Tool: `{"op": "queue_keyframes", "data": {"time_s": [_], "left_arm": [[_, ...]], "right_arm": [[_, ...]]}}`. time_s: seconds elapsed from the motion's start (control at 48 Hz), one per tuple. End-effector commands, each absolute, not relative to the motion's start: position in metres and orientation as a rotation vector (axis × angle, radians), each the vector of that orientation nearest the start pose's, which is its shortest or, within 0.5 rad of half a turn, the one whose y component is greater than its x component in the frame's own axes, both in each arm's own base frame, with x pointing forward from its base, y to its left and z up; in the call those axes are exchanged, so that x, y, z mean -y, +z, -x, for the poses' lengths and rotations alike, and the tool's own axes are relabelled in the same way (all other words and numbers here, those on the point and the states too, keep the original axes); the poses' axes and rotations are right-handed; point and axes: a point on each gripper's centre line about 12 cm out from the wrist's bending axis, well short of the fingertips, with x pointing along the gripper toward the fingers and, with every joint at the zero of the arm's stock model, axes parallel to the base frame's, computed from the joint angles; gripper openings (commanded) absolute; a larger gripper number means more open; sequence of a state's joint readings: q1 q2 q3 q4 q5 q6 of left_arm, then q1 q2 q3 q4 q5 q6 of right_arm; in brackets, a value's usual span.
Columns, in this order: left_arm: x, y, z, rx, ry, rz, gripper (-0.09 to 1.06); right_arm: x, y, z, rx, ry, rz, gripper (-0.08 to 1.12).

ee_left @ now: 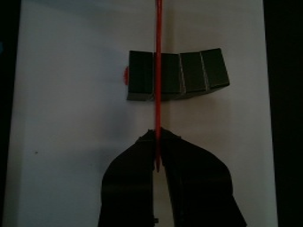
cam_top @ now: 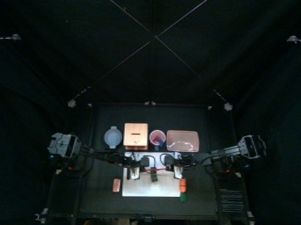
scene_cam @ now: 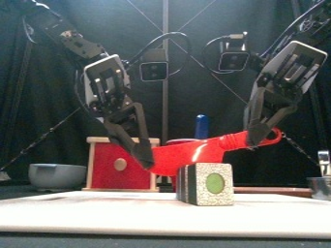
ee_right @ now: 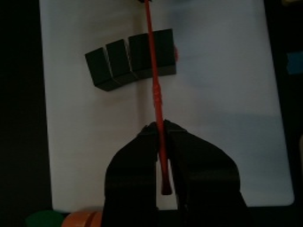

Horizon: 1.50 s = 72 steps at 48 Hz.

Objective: Place sushi on board then cut the sushi with the knife then place the pieces on the plate
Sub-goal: Cut the sushi into 4 pieces

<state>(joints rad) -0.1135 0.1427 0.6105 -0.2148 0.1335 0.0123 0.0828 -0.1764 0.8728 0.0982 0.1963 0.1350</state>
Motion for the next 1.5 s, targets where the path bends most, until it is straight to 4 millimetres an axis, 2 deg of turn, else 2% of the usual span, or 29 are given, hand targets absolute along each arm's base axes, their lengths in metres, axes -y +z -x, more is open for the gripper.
{"op": "queue_keyframes", "data": {"time_s": [0.021,0.292,0.604,1.042,1.167,1.417,1.5], "left_arm": [[0.047,0.128,-0.401,-0.853,-0.044,0.147,0.44],[0.044,0.121,-0.402,-0.861,-0.041,0.128,0.44],[0.03,0.115,-0.404,-0.872,-0.016,0.117,0.44],[0.006,0.117,-0.407,-0.862,0.021,0.094,0.44],[0.008,0.123,-0.408,-0.847,0.016,0.093,0.44],[0.014,0.155,-0.403,-0.786,-0.004,0.089,0.44],[0.023,0.162,-0.401,-0.772,-0.026,0.082,0.44]], "right_arm": [[-0.026,0.15,-0.312,-0.888,-0.015,-0.195,0.41],[-0.026,0.134,-0.313,-0.939,-0.024,-0.198,0.41],[-0.021,0.126,-0.312,-0.965,-0.042,-0.201,0.41],[-0.001,0.13,-0.315,-0.948,-0.087,-0.195,0.41],[-0.002,0.138,-0.315,-0.932,-0.083,-0.202,0.41],[-0.012,0.176,-0.313,-0.863,-0.047,-0.207,0.41],[-0.02,0.185,-0.312,-0.836,-0.024,-0.211,0.41]]}}
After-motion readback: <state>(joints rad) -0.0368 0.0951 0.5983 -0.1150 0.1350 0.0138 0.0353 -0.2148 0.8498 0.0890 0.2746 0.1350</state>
